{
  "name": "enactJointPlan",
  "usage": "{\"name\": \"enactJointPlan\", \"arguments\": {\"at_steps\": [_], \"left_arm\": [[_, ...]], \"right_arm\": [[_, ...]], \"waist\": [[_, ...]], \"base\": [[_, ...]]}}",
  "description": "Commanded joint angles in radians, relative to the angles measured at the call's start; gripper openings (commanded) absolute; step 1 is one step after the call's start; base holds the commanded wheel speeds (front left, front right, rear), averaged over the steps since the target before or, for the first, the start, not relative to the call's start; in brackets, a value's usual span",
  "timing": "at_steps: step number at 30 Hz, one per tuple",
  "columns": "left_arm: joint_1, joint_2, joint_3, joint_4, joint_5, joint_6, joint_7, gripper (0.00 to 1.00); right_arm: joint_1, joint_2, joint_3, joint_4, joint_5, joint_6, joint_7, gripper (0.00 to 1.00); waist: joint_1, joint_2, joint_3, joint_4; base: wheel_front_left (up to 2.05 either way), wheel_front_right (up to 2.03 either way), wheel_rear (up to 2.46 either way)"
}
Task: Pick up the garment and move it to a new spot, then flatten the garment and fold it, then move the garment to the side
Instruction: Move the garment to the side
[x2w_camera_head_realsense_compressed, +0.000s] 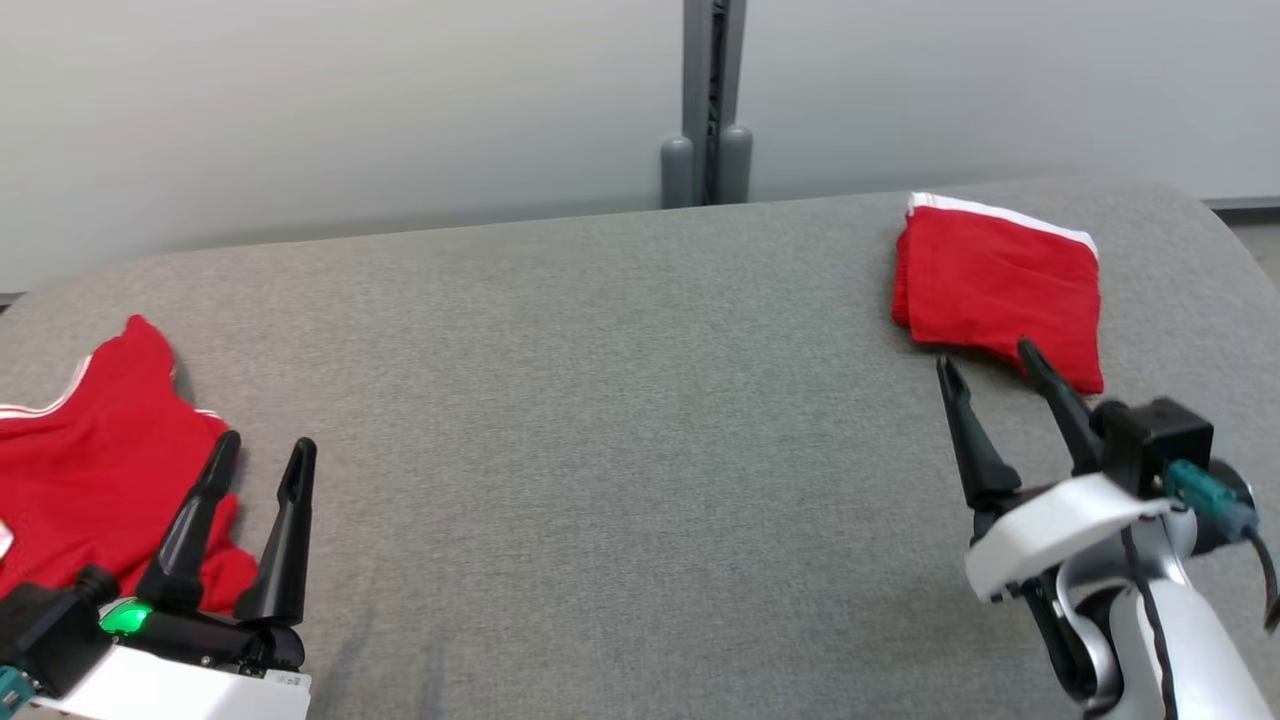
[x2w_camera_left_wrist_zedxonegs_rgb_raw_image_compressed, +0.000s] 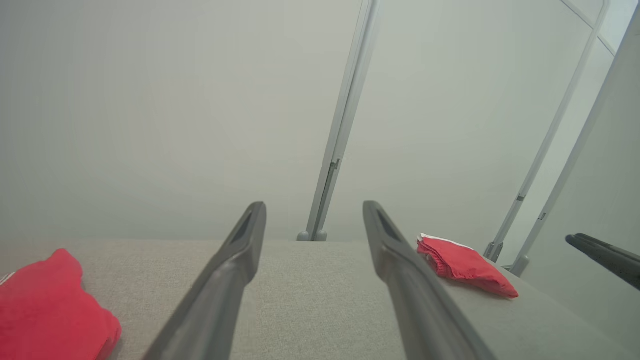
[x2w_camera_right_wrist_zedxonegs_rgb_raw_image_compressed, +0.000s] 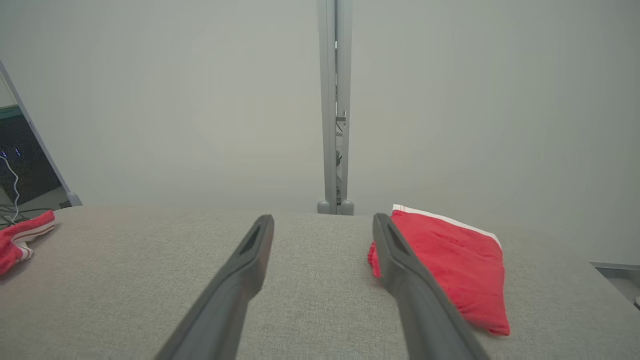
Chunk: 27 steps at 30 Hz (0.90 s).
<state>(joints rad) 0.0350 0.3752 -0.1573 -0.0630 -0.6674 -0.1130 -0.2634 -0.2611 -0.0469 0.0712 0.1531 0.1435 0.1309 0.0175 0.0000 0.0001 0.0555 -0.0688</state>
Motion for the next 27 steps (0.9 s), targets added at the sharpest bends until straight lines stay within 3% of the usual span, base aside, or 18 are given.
{"name": "enactJointPlan", "arguments": {"at_steps": [1, 9, 19, 27], "left_arm": [[0.01, -0.005, 0.016, 0.001, 0.011, 0.002, -0.001, 1.0], [0.033, -0.063, 0.072, 0.026, 0.064, -0.008, -0.001, 1.0], [0.094, -0.156, 0.15, 0.075, 0.158, -0.014, -0.001, 1.0], [0.118, -0.177, 0.172, 0.121, 0.272, -0.02, -0.001, 1.0]], "right_arm": [[0.029, -0.007, -0.003, 0.008, 0.006, 0.0, -0.022, 1.0], [0.148, -0.007, -0.031, -0.005, -0.007, 0.0, -0.118, 1.0], [0.244, -0.007, -0.04, -0.029, 0.016, 0.0, -0.221, 1.0], [0.28, -0.007, -0.017, -0.024, -0.004, 0.0, -0.27, 1.0]], "waist": [[0.0, -0.0001, -0.014, 0.022], [0.0, -0.0001, -0.045, 0.061], [0.0, -0.0001, -0.065, 0.056], [0.0, -0.0001, -0.06, 0.044]], "base": [[0.0, 0.0, 0.0], [0.0, 0.0, 0.0], [0.0, 0.0, 0.0], [0.0, 0.0, 0.0]]}}
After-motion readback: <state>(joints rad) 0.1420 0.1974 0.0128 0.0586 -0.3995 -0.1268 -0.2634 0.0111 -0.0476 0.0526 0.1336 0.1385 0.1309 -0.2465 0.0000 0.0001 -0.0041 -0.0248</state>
